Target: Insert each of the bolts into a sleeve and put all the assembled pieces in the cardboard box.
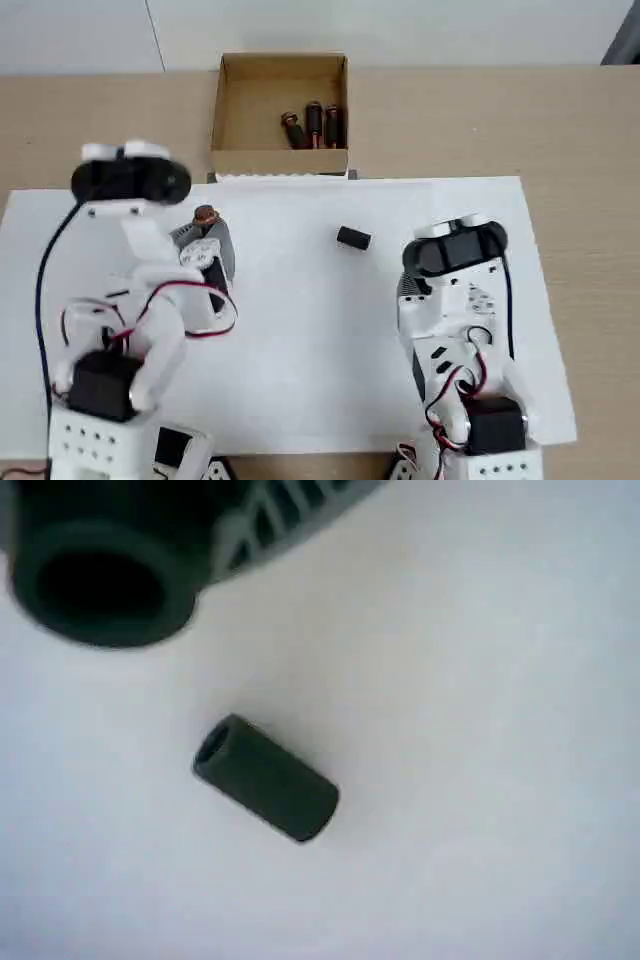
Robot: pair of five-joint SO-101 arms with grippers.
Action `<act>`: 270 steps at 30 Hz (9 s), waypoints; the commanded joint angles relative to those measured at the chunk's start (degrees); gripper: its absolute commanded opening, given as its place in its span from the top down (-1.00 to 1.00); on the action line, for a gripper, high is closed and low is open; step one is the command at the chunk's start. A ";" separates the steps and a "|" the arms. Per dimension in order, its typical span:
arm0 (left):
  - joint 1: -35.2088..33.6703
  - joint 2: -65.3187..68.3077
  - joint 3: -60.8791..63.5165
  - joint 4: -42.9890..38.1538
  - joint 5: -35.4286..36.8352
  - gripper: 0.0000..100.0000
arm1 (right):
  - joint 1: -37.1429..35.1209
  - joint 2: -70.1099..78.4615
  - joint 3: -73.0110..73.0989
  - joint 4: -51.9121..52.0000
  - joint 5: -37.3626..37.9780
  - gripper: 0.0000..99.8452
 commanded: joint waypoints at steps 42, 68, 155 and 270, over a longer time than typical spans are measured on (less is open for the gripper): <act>14.33 -38.42 39.34 -27.08 10.20 0.99 | -32.22 -0.75 12.04 -22.90 3.87 1.00; 20.66 -38.33 42.24 -16.97 10.02 0.99 | -32.04 -0.75 9.32 -23.08 3.87 1.00; -9.49 -38.42 50.15 -8.35 -20.40 0.99 | -6.64 106.15 -104.26 -4.97 5.54 0.99; -9.49 -38.42 50.15 -8.26 -20.31 0.99 | -8.22 119.87 -97.05 28.88 52.92 0.78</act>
